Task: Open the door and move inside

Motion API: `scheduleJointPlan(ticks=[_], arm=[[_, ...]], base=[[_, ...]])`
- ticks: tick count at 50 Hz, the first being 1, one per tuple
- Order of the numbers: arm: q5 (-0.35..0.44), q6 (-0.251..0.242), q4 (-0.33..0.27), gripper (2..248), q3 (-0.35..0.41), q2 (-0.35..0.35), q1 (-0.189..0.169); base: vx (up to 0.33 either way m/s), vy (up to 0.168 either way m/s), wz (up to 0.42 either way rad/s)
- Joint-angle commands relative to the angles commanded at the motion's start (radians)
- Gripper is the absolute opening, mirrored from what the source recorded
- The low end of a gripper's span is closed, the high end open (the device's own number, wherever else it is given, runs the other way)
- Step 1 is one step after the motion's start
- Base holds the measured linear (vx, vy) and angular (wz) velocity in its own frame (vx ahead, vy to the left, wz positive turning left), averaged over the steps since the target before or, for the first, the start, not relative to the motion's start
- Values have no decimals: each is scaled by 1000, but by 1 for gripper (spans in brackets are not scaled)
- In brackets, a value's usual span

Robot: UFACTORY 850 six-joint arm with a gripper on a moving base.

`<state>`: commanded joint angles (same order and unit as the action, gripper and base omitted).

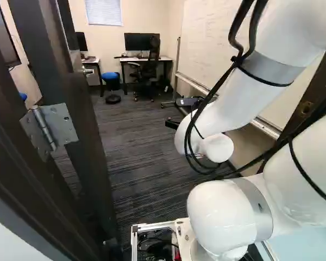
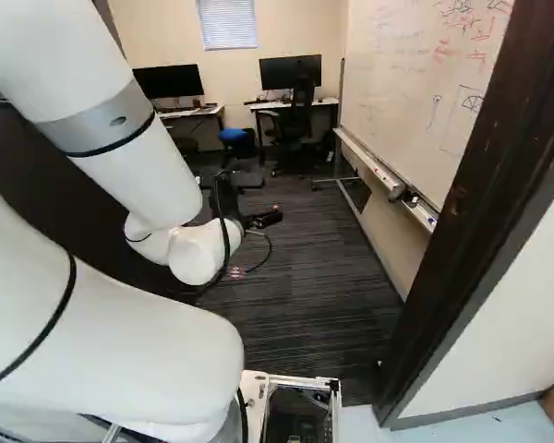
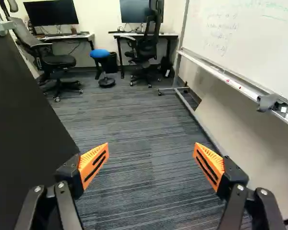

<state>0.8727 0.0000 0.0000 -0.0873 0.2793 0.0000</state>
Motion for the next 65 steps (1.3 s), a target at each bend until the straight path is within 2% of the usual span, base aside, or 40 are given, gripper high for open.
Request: scheduleJointPlan(ticks=[40,65], arm=[[0,0,0,247,0,0,0],[0,0,0,247,0,0,0]], base=[[160,29,132],[172,-28,5]])
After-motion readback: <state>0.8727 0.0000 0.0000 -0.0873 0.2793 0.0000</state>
